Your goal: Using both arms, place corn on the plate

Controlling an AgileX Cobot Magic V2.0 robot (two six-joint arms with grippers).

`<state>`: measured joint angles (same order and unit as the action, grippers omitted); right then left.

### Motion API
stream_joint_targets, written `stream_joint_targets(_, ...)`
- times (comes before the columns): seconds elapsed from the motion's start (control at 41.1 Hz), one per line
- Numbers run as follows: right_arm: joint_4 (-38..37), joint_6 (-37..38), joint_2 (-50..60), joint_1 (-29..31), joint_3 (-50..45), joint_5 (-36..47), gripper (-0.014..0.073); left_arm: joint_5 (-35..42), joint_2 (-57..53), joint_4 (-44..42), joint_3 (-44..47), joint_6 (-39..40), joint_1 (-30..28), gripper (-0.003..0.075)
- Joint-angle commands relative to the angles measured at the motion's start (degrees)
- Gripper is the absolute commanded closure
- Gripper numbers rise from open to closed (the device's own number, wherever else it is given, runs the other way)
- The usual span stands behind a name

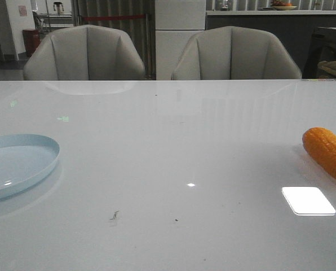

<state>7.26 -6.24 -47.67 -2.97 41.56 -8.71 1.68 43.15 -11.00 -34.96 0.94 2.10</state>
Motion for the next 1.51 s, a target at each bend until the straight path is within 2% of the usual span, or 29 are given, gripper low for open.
stream_joint_targets(0.0,0.1,0.1,-3.0,-0.2,2.1,4.7,0.0537,4.2,4.3,0.2,-2.1,0.6,0.5,0.0624)
stream_joint_targets(0.219,0.1,0.1,-8.9,-0.2,2.1,2.7,0.0537,4.2,10.5,0.2,-2.1,0.6,0.5,0.0624)
stream_joint_targets(0.511,0.1,0.1,-11.0,-0.2,2.1,1.1,0.0513,5.3,11.1,0.2,-2.1,0.6,0.5,0.0611)
stream_joint_targets(0.584,0.1,0.1,-11.0,-0.2,2.1,1.2,0.0452,5.3,11.1,0.2,-2.1,0.6,0.5,0.0557)
stream_joint_targets(0.73,0.1,0.1,-11.0,-0.2,2.1,2.1,0.0226,5.4,11.1,0.2,-2.1,0.6,0.5,0.035)
stream_joint_targets(0.803,0.1,0.1,-11.0,-0.2,2.1,3.5,0.014,5.5,11.1,0.2,-2.1,0.6,0.5,0.0265)
stream_joint_targets(0.852,0.1,0.1,-11.0,-0.2,2.1,3.9,0.0122,6.0,11.1,0.2,-2.1,0.6,0.5,0.0239)
stream_joint_targets(0.973,0.1,0.1,-11.0,-0.2,2.1,3.9,0.0127,5.7,11.1,0.2,-1.9,0.6,0.5,0.0249)
stream_joint_targets(1.192,0.1,0.1,-11.0,-0.2,2.1,1.1,0.0127,-2.1,12.2,3.7,-3.1,0.6,0.5,0.0248)
stream_joint_targets(1.314,0.8,0.1,-11.0,-0.2,2.1,0.2,0.0127,-13.1,17.0,9.1,-7.8,0.6,-1.0,0.0248)
stream_joint_targets(1.485,1.6,0.1,-11.0,-0.2,2.1,-1.4,0.0127,-28.6,29.6,9.9,-18.1,0.6,-4.7,0.0246)
